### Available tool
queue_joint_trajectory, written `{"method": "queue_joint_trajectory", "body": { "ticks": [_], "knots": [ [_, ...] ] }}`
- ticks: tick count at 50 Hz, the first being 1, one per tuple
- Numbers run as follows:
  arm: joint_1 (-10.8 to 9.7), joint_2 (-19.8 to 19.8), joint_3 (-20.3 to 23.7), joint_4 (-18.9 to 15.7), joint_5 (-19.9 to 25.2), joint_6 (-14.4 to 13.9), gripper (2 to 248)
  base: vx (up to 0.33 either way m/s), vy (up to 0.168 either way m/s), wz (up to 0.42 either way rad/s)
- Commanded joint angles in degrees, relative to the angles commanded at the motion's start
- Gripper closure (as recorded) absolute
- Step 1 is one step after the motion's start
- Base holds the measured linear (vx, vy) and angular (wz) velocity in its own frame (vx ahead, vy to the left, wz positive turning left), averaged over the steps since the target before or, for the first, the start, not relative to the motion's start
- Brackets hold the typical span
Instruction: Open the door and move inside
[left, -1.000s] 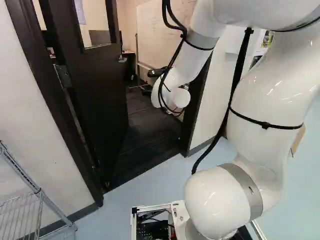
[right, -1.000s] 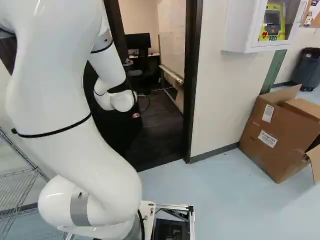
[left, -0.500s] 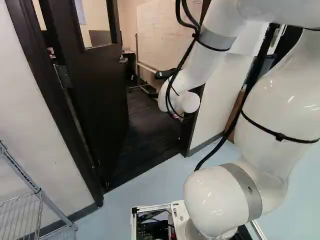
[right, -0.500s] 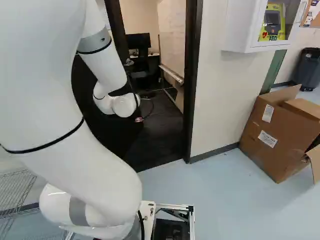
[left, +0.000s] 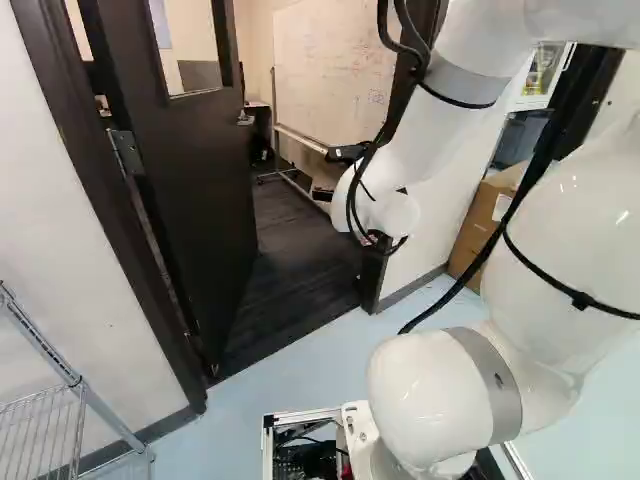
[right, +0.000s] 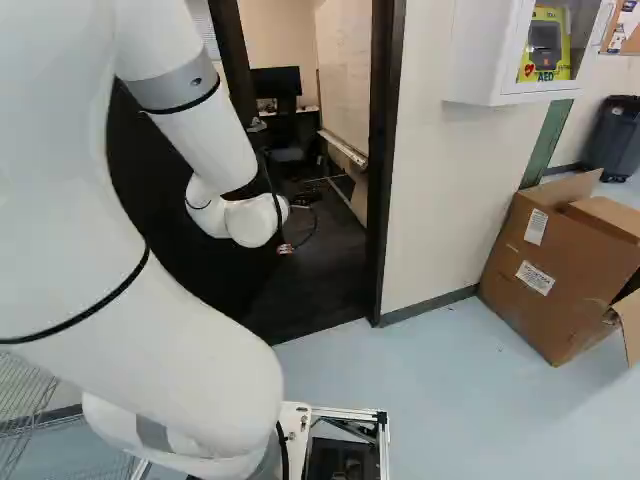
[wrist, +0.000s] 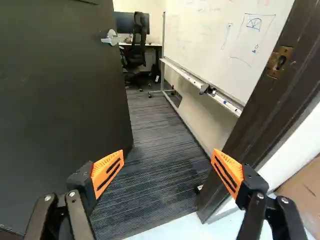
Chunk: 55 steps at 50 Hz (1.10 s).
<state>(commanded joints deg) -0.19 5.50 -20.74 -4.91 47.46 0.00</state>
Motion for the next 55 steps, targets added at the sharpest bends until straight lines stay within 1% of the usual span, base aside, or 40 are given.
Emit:
{"method": "queue_joint_trajectory", "body": {
  "ticks": [8,14,40,55],
  "knots": [
    [-1.55,1.79,1.7,0.0,0.0,0.0,3,0.0,0.0,0.0],
    [-2.09,2.38,2.25,0.0,0.0,0.0,3,0.0,0.0,0.0],
    [-2.13,2.43,2.29,0.0,0.0,0.0,3,0.0,0.0,0.0],
    [-2.13,2.43,2.29,0.0,0.0,0.0,3,0.039,0.0,-0.001]
  ]
}}
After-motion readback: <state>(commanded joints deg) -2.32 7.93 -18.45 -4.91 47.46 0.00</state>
